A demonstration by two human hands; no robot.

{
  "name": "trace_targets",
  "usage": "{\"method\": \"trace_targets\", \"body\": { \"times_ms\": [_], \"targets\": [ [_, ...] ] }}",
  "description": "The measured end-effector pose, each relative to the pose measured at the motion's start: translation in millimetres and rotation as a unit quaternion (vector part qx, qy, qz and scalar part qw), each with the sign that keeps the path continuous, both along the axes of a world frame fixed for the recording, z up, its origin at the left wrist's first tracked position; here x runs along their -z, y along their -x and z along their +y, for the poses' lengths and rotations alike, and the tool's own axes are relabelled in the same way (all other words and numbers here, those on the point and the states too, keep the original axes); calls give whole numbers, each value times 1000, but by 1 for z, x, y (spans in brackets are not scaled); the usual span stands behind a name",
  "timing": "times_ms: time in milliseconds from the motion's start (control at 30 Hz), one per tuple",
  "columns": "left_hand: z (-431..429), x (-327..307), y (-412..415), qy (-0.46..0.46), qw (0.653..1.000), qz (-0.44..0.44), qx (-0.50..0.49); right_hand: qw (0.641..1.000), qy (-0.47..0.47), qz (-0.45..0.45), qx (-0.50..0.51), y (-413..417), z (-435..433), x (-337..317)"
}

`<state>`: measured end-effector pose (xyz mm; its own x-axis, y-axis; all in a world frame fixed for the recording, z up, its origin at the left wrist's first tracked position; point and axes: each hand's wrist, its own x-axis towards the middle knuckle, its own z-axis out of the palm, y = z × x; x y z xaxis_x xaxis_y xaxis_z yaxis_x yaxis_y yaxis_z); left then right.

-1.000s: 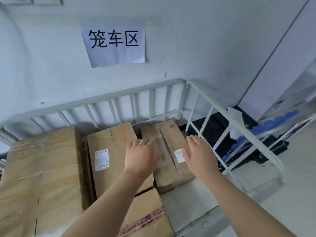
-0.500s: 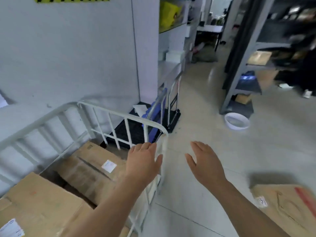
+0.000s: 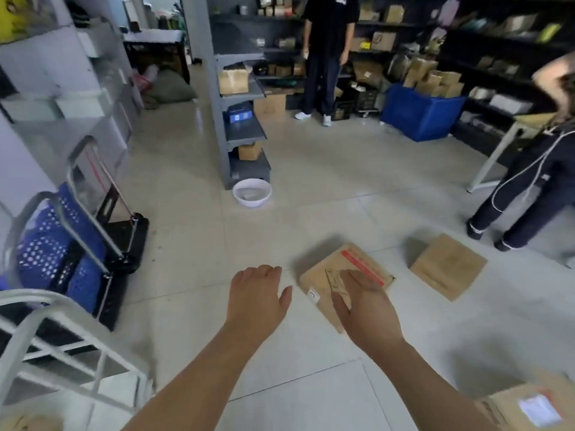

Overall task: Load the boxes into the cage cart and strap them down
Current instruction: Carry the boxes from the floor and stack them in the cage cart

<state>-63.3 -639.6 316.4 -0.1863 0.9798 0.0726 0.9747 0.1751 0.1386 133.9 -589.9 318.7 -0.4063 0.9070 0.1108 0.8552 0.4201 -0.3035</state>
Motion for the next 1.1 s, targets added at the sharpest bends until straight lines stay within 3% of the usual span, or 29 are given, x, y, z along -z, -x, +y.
{"method": "trace_targets", "body": {
  "times_ms": [367, 800, 1100],
  "targets": [
    [167, 38, -114, 36, 986, -6, 160, 981, 55, -5, 187, -136, 101, 46],
    [389, 108, -102, 94, 968, -18, 230, 942, 138, 19, 304, -136, 276, 117],
    [497, 217, -106, 158, 951, 14, 267, 928, 201, 33, 313, -133, 377, 234]
  ]
}}
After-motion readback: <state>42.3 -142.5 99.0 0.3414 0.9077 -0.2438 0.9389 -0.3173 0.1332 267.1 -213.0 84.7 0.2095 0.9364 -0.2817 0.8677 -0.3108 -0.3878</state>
